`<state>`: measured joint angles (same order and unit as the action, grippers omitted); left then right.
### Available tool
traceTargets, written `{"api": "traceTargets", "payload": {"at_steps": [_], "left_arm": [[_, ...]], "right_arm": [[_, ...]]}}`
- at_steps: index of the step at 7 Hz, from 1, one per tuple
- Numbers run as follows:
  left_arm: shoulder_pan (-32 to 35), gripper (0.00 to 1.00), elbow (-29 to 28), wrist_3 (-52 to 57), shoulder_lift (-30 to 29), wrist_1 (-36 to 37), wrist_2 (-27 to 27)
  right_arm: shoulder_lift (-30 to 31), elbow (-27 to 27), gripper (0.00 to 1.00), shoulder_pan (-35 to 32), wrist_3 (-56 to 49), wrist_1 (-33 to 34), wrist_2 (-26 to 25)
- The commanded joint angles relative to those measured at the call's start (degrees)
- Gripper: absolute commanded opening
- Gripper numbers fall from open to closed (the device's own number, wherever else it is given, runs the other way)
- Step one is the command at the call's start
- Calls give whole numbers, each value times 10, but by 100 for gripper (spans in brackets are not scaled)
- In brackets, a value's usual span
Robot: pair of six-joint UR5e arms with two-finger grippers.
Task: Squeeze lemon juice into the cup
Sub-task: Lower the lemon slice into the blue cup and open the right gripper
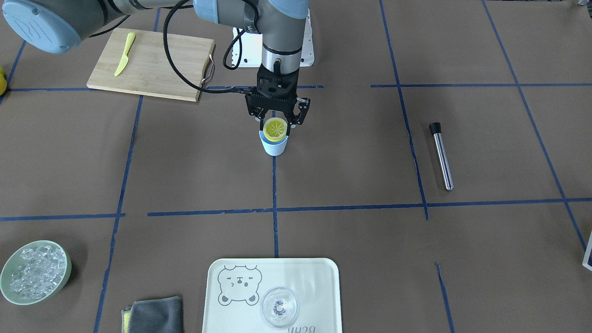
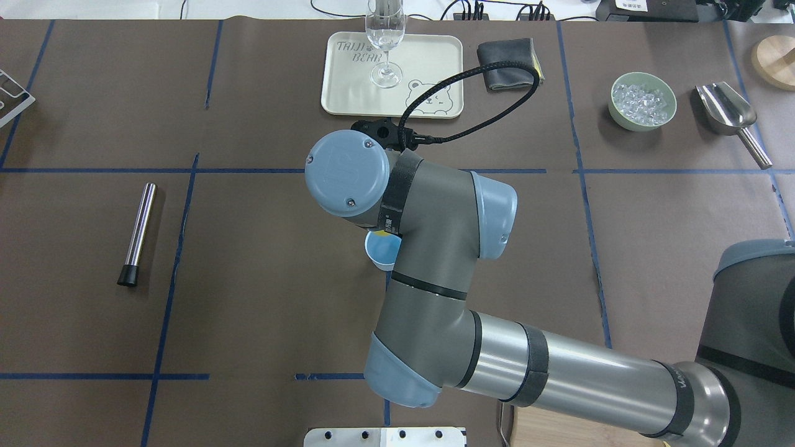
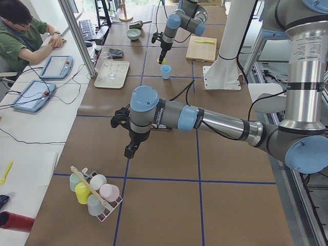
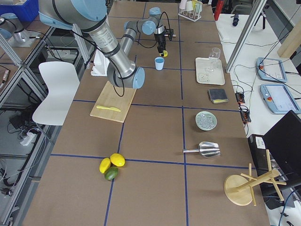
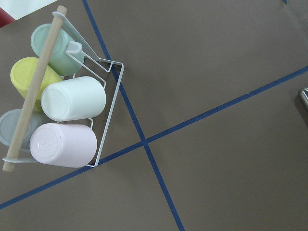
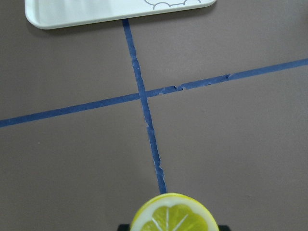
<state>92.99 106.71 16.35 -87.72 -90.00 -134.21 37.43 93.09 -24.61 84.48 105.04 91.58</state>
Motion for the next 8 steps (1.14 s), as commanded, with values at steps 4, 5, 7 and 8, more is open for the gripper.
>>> {"api": "traceTargets", "payload": {"at_steps": [4,5,7,8], "left_arm": [[0,100,0,0,0,0,-1],[0,100,0,0,0,0,-1],[0,100,-2,0,0,0,-1],[0,100,-3,0,0,0,-1]], "right_arm": [[14,-6,12,20,-6,-4,4],[14,-5,68,21,-6,-4,4],[13,7,100,21,-12,-4,6],[15,26,100,20,-35,-2,9]]}}
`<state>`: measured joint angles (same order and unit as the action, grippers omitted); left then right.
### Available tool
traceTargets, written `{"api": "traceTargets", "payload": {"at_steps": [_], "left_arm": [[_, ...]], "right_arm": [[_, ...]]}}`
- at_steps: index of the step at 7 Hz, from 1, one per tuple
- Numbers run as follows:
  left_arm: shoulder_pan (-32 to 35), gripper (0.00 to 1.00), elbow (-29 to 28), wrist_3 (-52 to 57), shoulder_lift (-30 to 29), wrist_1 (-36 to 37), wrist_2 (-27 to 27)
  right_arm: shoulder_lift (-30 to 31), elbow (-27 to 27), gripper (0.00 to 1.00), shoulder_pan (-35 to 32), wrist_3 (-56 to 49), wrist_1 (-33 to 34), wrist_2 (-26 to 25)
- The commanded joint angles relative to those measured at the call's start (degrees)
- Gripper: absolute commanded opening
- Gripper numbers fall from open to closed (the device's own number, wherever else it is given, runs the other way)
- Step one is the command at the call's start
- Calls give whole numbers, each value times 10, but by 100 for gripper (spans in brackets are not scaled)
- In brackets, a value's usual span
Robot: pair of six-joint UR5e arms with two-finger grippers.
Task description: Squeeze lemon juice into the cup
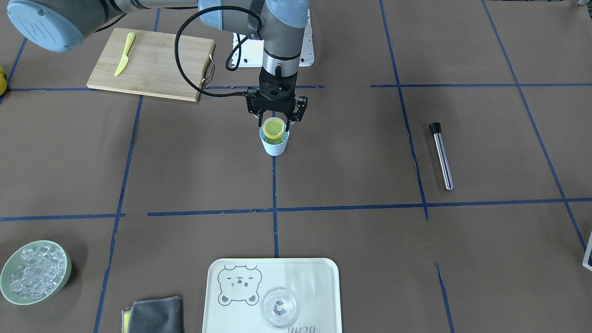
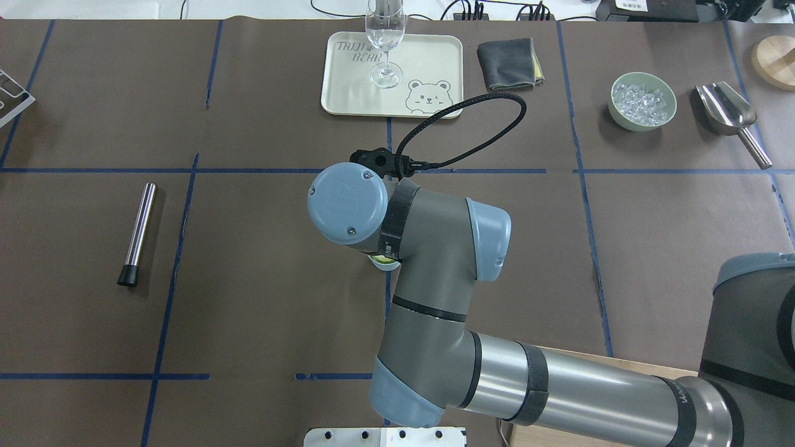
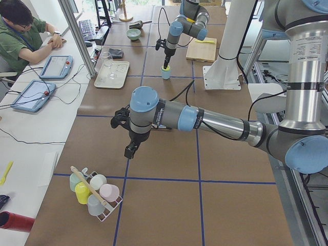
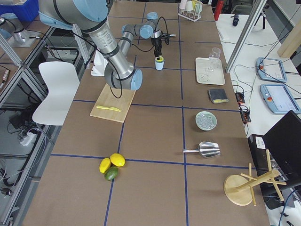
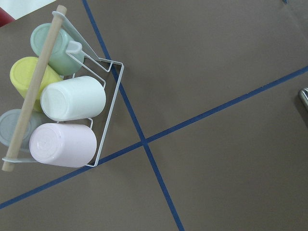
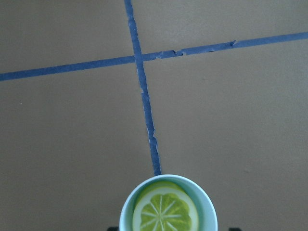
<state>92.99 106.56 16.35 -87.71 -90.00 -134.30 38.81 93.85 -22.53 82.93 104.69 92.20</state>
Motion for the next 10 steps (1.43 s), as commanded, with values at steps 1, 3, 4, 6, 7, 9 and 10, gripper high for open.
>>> {"api": "traceTargets", "payload": {"at_steps": [1,3,4,6,7,9,10], "left_arm": [[0,100,-3,-1,0,0,0],[-3,100,1,-1,-10,-8,0],[-3,100,-3,-6,-9,-69,1],[-3,100,-11,-8,-7,-210,3],[-4,100,-24,-24,-13,-281,-3],[-22,100,-22,-166,-26,-311,-45],[-57,100,-13,-185,-33,-315,-36]], "right_arm": [[6,39,100,-7,-25,4,17],[39,104,100,-63,-92,10,72],[69,128,100,-120,-169,9,125],[132,135,100,-248,-369,3,229],[169,135,100,-312,-485,3,268],[263,127,100,-448,-716,8,352],[323,118,100,-507,-810,6,370]]}}
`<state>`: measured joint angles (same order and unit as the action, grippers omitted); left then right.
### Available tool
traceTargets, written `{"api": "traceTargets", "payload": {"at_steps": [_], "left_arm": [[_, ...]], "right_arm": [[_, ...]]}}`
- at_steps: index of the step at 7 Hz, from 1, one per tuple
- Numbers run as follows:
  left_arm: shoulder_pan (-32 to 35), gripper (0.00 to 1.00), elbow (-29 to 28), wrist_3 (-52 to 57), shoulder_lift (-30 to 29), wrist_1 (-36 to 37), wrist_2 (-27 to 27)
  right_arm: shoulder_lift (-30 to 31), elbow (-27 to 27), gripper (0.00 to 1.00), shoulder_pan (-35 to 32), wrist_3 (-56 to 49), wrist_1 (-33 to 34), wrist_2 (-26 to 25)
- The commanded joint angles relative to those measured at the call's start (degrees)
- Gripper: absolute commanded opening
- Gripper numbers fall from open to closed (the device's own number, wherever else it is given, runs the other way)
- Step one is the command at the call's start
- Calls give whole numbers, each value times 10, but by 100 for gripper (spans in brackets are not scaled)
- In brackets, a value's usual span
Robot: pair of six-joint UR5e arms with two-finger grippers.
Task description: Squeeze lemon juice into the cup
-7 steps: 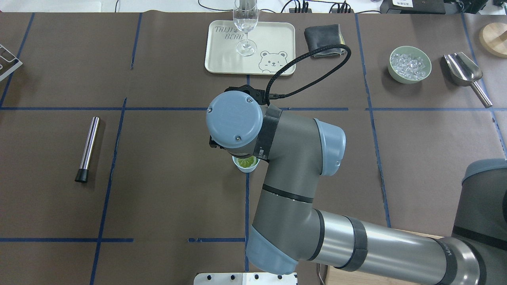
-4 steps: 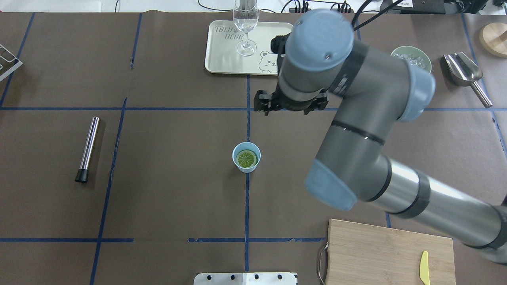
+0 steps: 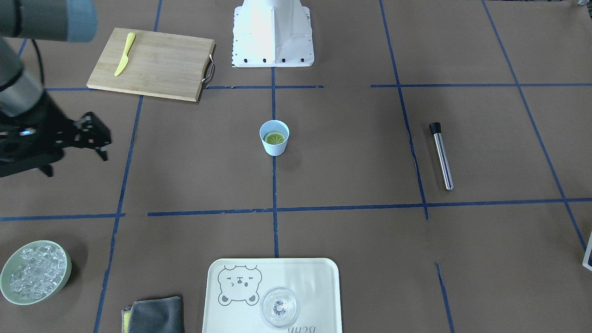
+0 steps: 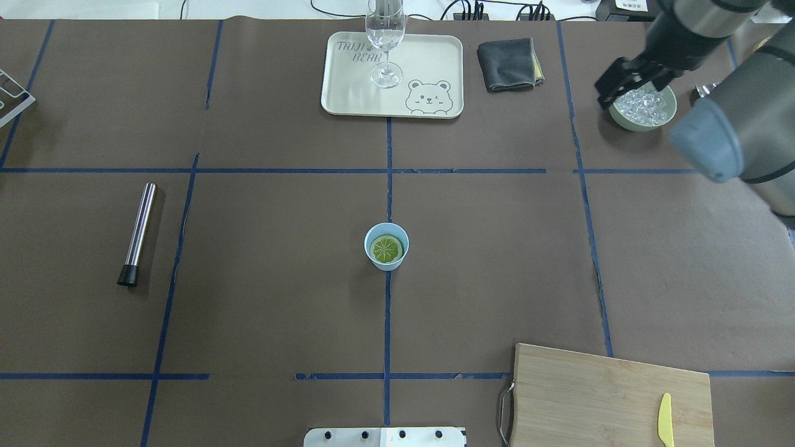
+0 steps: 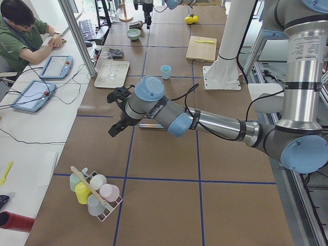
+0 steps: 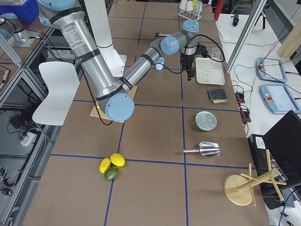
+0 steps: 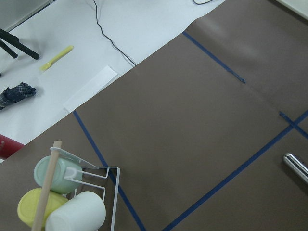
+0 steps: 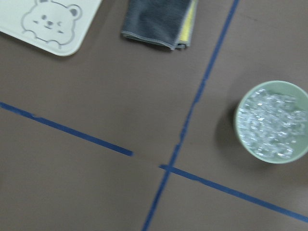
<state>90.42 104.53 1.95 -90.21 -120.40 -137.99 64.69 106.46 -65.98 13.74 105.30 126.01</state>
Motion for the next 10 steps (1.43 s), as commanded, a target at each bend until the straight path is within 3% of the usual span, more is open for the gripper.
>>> {"api": "traceTargets", "payload": {"at_steps": [1,2,3,4,6,7,8,10], "left_arm": [[-56,100,12,-44,-8,-13,-9],[-99,100,16,-97,-11,-13,-8],[-146,100,26,-190,-18,-15,23],[-201,100,37,-248,-17,-14,102],[-302,95,29,-423,-21,-13,187],[-337,84,19,-461,-24,-13,232],[-353,67,-20,-470,-44,-10,234],[-356,65,-90,-471,-73,-9,235]], "right_arm": [[134,-8,100,-123,-168,-3,32],[206,-6,100,-160,-212,-16,27],[273,-10,100,-204,-245,-69,26],[333,-10,100,-231,-258,-112,34],[363,-11,100,-247,-254,-119,39],[365,-12,100,-247,-256,-119,39],[366,-25,100,-247,-259,-120,41],[367,-41,100,-247,-260,-120,43]]}}
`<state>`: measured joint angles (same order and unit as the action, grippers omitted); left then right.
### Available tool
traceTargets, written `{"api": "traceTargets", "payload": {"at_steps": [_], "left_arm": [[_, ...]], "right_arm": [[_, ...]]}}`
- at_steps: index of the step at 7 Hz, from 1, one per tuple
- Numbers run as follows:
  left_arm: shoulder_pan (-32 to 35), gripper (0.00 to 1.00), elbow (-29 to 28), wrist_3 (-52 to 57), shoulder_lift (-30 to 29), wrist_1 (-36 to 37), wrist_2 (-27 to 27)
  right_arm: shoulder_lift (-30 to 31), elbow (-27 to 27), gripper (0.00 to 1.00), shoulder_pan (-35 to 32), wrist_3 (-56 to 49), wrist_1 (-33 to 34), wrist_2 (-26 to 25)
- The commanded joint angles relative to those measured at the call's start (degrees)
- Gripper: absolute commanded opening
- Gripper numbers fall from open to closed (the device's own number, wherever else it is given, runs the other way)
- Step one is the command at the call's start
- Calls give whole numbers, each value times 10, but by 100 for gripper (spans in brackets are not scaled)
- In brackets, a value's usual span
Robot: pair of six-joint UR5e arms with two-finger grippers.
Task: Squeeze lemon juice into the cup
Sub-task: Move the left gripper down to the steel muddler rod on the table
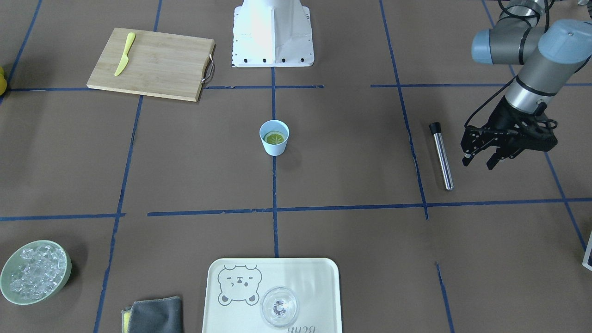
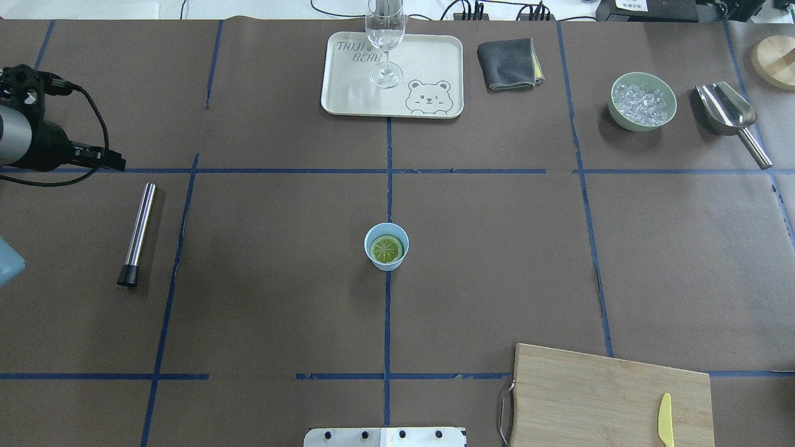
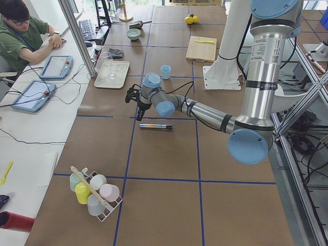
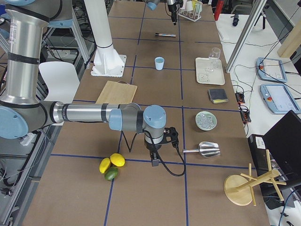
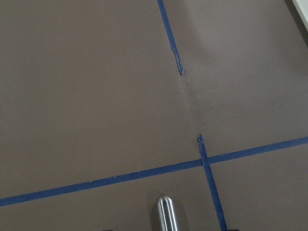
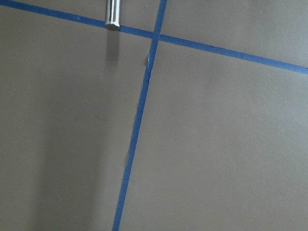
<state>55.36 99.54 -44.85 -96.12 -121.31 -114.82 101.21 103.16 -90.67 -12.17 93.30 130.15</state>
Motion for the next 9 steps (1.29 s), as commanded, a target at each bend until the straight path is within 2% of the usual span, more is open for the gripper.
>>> {"api": "traceTargets", "payload": {"at_steps": [1,6,9], "left_arm": [[-16,65,-61,4,-24,1,3],[-69,65,-75,-1,-24,0,4],[-93,61,-102,3,-42,-3,5]], "right_arm": [[6,-15,100,0,0,-1,2],[7,-28,100,0,-1,-1,-2],[7,-37,100,0,-2,-1,-2]]}}
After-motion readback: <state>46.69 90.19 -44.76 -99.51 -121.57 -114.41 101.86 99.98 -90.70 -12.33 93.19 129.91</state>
